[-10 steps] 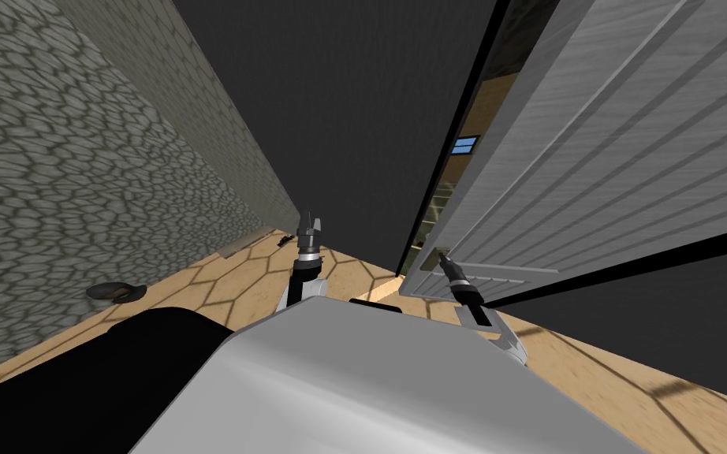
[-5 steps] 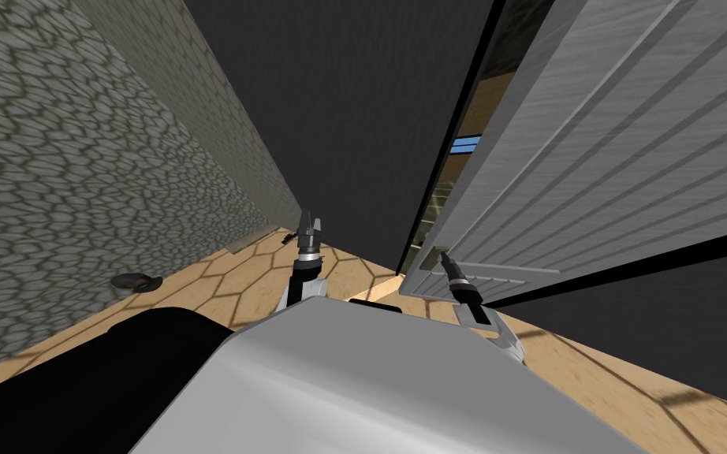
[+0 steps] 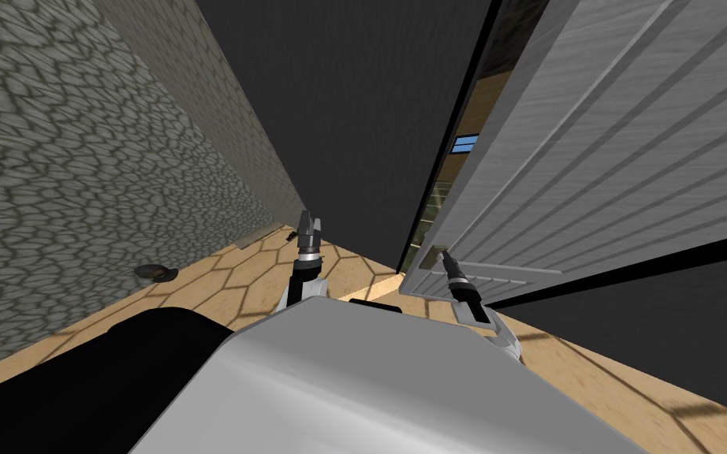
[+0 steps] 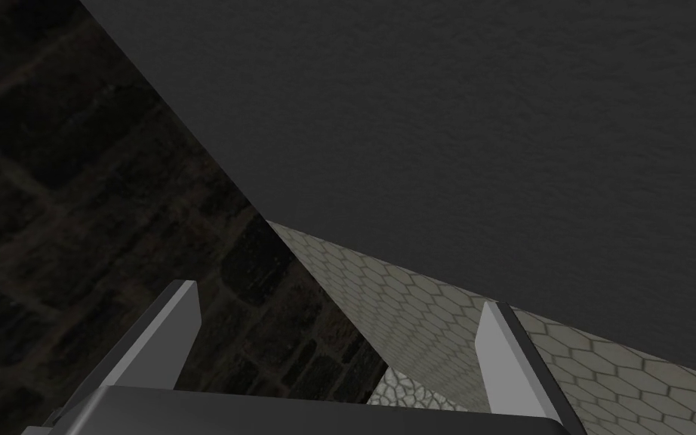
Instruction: Pull the door open
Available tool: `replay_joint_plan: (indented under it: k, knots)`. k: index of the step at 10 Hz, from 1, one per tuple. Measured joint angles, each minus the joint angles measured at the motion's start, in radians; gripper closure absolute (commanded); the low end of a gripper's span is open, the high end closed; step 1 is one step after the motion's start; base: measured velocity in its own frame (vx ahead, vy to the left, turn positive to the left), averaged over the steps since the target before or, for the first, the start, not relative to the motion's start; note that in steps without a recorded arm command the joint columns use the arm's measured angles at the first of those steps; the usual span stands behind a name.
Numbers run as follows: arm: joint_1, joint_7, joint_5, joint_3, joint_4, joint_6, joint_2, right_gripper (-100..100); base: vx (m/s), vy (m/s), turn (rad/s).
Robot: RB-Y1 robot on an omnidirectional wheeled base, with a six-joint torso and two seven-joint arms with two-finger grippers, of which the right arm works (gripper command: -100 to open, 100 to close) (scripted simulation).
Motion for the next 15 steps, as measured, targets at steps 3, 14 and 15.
replay_joint_plan:
  k: [3,14,15]
  knots:
    - [-0.005,-0.077,-0.071,0.017,0.001,0.006,-0.002,100,-0.056,-0.043,0.055]
    - [-0.013,-0.33,-0.294,0.069,-0.008,0.036,-0.009,100,-0.061,-0.036,0.066]
    - [-0.014,-0.349,-0.307,0.072,-0.009,0.039,-0.009,100,-0.062,-0.036,0.068]
